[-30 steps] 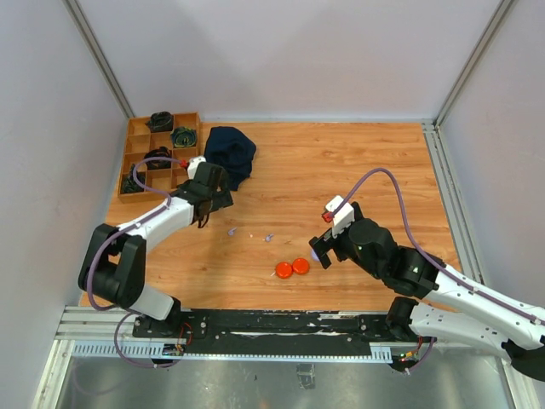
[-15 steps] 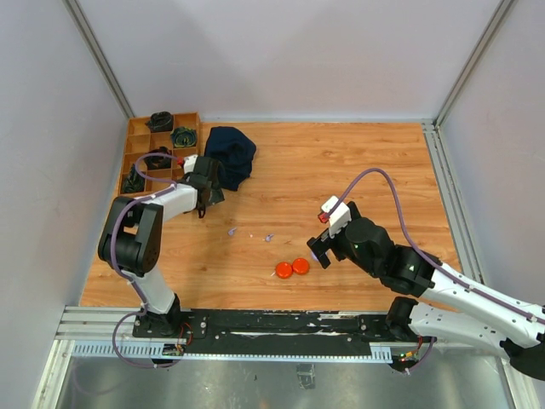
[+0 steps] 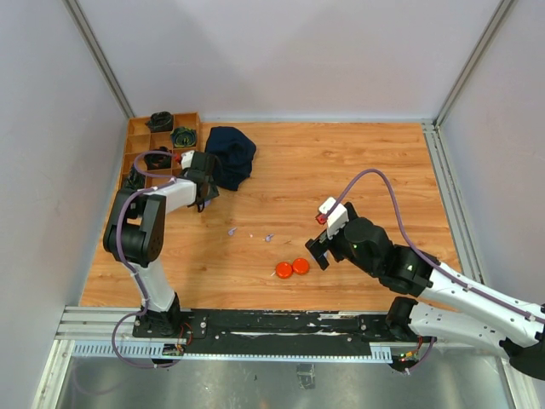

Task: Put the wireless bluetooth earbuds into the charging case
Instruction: Pick up the charging case at the center of the board.

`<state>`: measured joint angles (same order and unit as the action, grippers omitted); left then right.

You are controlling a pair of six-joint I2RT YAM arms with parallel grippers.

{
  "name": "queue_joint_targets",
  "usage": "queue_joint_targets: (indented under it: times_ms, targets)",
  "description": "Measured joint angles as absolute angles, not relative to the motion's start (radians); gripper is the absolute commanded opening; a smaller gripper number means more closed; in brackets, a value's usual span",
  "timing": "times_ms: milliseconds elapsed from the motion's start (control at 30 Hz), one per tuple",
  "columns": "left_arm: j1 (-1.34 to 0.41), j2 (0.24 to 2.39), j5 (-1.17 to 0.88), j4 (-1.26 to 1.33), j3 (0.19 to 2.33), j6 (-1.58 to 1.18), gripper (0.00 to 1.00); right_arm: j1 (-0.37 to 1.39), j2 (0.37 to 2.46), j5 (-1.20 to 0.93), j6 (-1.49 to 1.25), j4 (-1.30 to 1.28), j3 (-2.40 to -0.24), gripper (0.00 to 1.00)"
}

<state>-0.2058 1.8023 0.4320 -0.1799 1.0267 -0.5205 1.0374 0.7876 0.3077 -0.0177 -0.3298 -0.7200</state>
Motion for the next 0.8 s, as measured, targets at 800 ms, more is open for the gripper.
queue_joint_targets:
  times_ms: [800]
  targets:
    - [-0.231, 1.354, 0.192, -0.130, 0.725, -0.752, 0.45, 1.033, 0.911, 0.138, -0.088, -0.087, -0.655, 1.00]
